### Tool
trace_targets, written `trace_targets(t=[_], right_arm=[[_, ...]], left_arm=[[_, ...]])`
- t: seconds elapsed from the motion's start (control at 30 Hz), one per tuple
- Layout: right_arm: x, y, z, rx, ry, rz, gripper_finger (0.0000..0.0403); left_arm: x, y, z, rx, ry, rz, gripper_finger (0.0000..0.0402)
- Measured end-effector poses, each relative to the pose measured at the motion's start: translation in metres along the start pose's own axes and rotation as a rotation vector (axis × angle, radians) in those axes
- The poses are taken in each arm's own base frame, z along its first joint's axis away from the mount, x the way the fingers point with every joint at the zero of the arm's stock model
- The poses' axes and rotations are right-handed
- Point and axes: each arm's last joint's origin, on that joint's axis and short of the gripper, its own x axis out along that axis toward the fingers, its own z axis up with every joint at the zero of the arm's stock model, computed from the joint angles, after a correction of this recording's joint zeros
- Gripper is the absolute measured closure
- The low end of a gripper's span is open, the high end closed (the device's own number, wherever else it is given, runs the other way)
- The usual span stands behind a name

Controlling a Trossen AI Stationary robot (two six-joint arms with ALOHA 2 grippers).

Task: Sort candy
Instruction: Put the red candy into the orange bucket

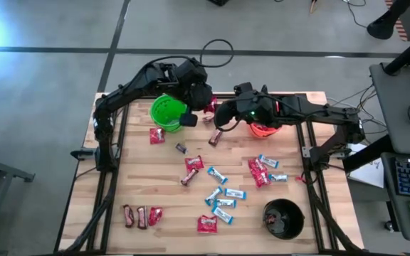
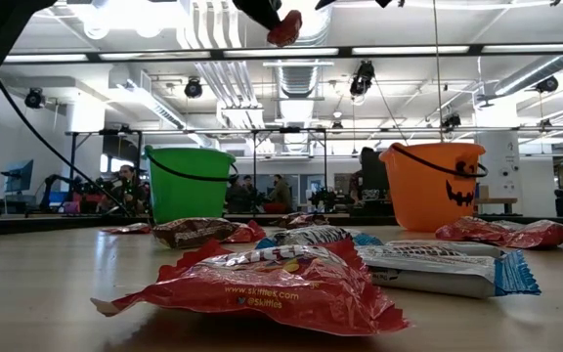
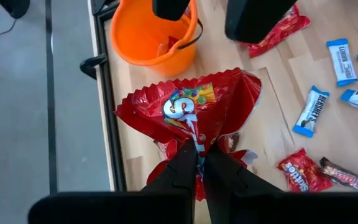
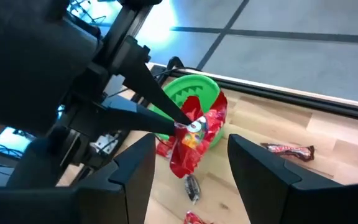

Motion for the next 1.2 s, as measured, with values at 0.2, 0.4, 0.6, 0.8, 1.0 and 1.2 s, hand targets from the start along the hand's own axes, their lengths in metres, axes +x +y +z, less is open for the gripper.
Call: trace_targets(t=[0.2,0.4,0.6,0.8,1.0,1.2], right_arm=[[0.0,0.0,-0.001,0.026,0.024,0.016,0.0211],[0.001,0.0,-0.001,0.026,0.028,0.017,0.0211],[0.002,0.0,-0.001,0.027,0.026,0.014,0.0211],[0.002,0.0,0.0,0.026,0.025,0.013,0.0211],[0.002,0.0,0.0,0.025,0.025,0.013,0.0211],[0.002,0.0,0.0,0.019,0.025,0.013,0.0224]], left_arm=[[-0.003,-0.002,0.001,0.017,-0.007,-0.001,0.0402],[-0.006,-0.004,0.004,0.038,-0.028,0.009,0.0402],[-0.008,-0.005,0.007,0.053,-0.058,0.019,0.0402],[-0.008,-0.004,0.012,0.064,-0.099,0.034,0.0402],[-0.008,-0.003,0.013,0.065,-0.113,0.044,0.0402],[-0.008,-0.003,0.014,0.066,-0.12,0.043,0.0402]])
